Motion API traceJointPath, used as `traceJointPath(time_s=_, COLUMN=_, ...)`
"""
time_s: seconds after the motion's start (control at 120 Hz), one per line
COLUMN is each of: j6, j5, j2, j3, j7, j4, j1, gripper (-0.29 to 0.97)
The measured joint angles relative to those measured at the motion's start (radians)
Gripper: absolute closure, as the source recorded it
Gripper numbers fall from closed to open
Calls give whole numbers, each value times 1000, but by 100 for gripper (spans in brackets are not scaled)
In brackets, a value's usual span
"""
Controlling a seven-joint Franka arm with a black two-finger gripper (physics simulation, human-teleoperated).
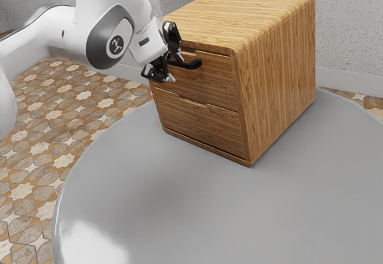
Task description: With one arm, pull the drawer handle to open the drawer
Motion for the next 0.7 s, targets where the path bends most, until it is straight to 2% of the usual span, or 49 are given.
traceJointPath(time_s=0.525, j6=35, j5=-19, j2=26, j3=6, j7=6, j4=0, j1=1, gripper=34)
traceJointPath(time_s=0.7, j6=39, j5=-19, j2=23, j3=6, j7=6, j4=-4, j1=1, gripper=38)
